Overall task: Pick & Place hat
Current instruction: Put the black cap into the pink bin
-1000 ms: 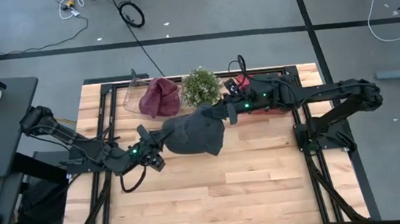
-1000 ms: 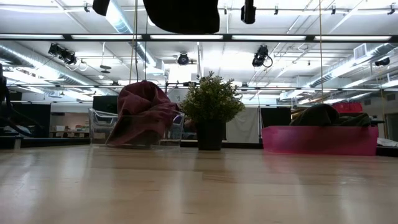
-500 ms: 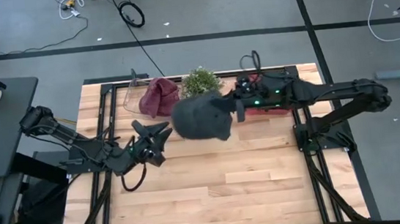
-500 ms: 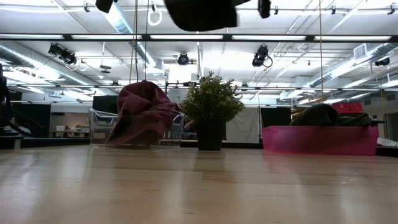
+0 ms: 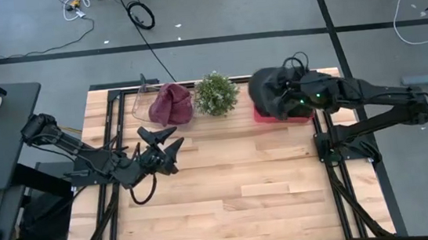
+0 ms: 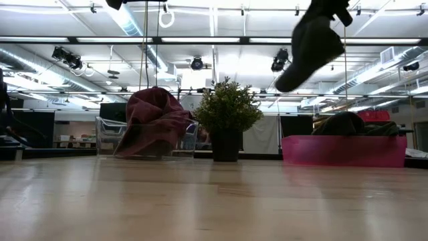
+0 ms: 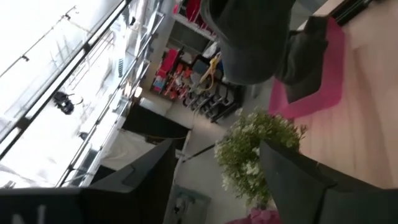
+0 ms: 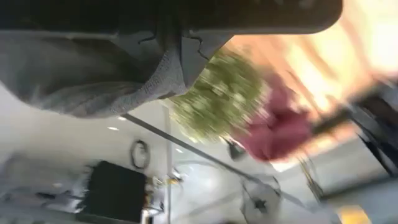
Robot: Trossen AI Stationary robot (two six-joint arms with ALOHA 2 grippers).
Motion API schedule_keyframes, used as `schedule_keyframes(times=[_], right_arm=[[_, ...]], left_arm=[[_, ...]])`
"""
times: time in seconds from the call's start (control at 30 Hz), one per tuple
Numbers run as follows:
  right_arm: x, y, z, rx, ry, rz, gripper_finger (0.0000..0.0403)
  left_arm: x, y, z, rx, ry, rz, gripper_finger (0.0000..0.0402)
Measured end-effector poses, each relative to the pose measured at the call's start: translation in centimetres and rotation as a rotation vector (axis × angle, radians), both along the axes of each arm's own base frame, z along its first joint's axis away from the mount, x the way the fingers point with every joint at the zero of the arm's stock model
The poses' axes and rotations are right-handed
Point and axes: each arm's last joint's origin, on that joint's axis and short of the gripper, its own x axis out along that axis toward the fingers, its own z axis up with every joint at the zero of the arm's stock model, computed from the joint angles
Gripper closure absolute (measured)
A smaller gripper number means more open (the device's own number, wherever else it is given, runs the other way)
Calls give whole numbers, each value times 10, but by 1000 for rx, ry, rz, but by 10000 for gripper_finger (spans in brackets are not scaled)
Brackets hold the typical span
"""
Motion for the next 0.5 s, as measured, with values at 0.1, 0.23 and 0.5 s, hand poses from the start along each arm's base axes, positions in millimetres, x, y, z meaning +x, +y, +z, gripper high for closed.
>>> schedule_keyframes(times=[0.1, 0.23, 0.5], right_arm=[[-4, -8, -7, -52, 144, 0, 402], [-8, -21, -13, -78, 272, 22, 403], [-10, -47, -20, -134, 439, 26, 403]], left_arm=[[1, 1, 0, -23, -18, -20, 166], [2, 3, 0, -36, -30, -13, 170], [2, 3, 0, -54, -47, -14, 170]])
